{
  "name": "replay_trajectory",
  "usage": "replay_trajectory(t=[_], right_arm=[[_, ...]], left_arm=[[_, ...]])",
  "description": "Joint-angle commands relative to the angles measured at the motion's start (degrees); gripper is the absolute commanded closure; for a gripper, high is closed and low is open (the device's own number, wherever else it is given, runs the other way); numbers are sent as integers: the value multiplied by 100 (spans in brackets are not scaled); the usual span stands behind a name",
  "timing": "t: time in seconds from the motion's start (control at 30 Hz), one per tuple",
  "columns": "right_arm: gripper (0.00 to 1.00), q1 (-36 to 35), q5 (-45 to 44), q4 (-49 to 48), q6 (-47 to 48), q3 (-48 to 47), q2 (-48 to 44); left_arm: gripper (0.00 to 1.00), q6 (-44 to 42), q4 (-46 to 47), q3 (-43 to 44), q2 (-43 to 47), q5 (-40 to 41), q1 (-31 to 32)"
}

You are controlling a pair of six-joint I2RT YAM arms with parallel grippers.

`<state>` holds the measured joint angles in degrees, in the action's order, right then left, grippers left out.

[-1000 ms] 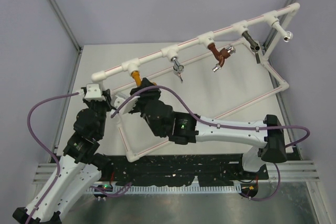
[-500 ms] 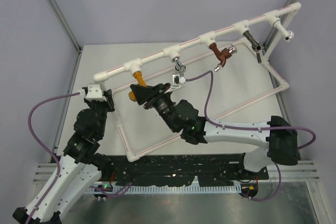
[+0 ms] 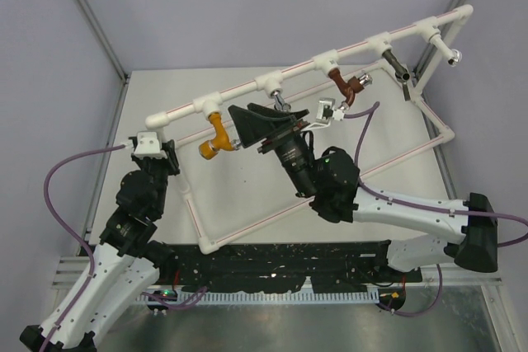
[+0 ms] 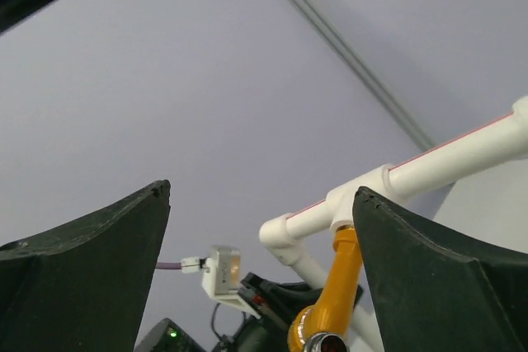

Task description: Install the water faucets

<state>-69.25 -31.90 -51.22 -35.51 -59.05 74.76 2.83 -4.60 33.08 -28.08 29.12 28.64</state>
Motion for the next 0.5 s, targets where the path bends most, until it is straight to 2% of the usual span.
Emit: replay_trajectory(t=[0.0, 0.1, 0.13, 0.17, 0.2, 0.33, 0.47], right_arm=[[5, -62, 227, 1548, 2243, -546, -348], [5, -220, 272, 2457, 3810, -1002, -418], [5, -385, 281, 2677, 4780, -1047, -462], [5, -605, 194, 2766, 5234, -1152, -471], [4, -703, 71, 3019, 6160, -1240, -454], [5, -1221, -404, 3908, 8755, -1618, -269], [5, -1591, -721, 4339, 10620, -1566, -137]], left_arm=[[100, 218, 232, 84, -172, -1155, 203], [100, 218, 240, 76, -172, -1155, 194], [100, 227, 232, 76, -189, -1172, 203], [100, 227, 240, 76, -190, -1172, 212], [100, 227, 240, 84, -198, -1181, 212], [100, 236, 240, 76, -198, -1181, 212], [100, 244, 223, 76, -225, -1198, 212]])
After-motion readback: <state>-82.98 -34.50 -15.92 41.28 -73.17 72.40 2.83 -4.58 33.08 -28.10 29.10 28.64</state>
